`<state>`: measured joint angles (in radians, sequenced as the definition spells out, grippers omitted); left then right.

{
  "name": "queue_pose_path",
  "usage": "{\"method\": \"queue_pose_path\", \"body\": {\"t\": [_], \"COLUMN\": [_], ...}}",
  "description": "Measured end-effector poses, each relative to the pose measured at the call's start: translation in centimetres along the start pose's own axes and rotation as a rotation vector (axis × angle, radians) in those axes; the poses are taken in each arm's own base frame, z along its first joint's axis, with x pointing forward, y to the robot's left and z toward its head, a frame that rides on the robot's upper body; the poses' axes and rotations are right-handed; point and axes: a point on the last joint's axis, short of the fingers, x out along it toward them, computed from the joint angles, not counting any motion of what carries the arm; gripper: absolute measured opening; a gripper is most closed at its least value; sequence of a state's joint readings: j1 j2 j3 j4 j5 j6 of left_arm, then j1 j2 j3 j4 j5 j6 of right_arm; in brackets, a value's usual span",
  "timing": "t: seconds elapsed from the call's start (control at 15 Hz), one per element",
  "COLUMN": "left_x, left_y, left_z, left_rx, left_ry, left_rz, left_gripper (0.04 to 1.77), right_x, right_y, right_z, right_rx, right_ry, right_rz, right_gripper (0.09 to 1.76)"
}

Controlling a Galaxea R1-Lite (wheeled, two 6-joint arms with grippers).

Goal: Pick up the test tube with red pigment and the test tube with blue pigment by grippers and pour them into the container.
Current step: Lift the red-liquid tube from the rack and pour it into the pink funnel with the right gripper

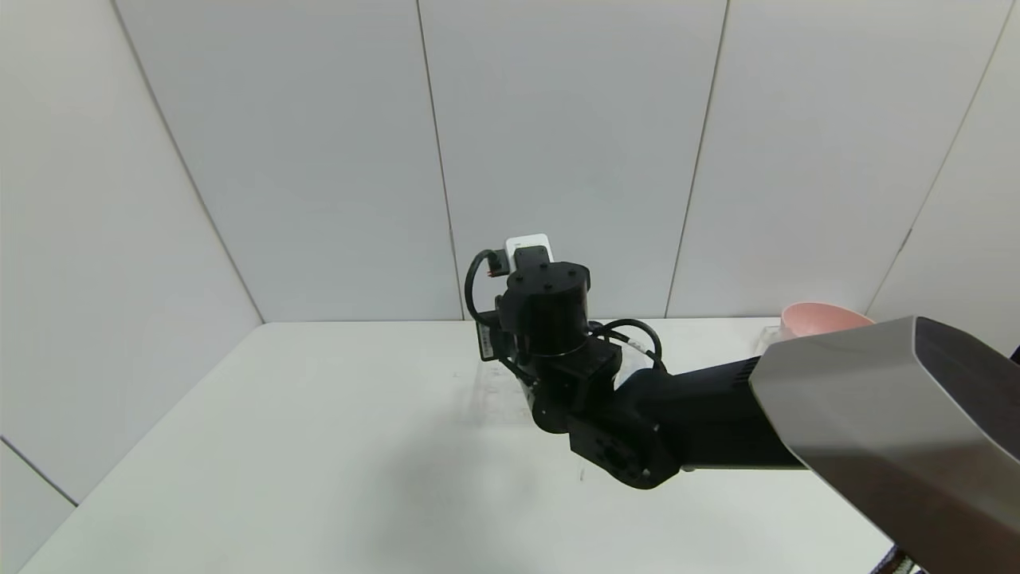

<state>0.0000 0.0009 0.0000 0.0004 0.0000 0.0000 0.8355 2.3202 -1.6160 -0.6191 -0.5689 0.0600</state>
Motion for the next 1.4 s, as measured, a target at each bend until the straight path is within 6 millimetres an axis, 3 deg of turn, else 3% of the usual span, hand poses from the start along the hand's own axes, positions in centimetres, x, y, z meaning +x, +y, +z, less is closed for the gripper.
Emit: {"method": "queue_pose_path", "body": {"t": [0.27, 0.4, 0.67, 0.87, 1.13, 1.4], "left_x": [0.0, 0.0, 0.0, 0.0, 0.0, 0.0], "left_y": [0.0, 0.0, 0.0, 0.0, 0.0, 0.0], "left_z": [0.0, 0.0, 0.0, 0.0, 0.0, 0.0], "left_rx": [0.0, 0.0, 0.0, 0.0, 0.0, 0.0], "left_ry": [0.0, 0.0, 0.0, 0.0, 0.0, 0.0], "left_rz": [0.0, 0.0, 0.0, 0.0, 0.0, 0.0], "left_gripper": [1.76, 1.76, 1.76, 1.76, 1.76, 1.76], "right_x": [-0.4, -1.5, -6.0, -10.1, -14.7, -18.6], "right_y": [-0.2, -1.0, -5.3, -11.8, -23.0, -31.1], "right_z": [0.4, 0.3, 0.8, 2.2, 3.3, 3.5], "right_rx": [-0.001, -0.018, -0.042, -0.021, -0.005, -0.026], "right_ry": [0.001, 0.034, 0.128, 0.177, 0.154, 0.101], "right_rz": [0.003, 0.052, 0.229, 0.361, 0.425, 0.406], "right_gripper": [0.54, 0.54, 0.54, 0.54, 0.54, 0.54]}}
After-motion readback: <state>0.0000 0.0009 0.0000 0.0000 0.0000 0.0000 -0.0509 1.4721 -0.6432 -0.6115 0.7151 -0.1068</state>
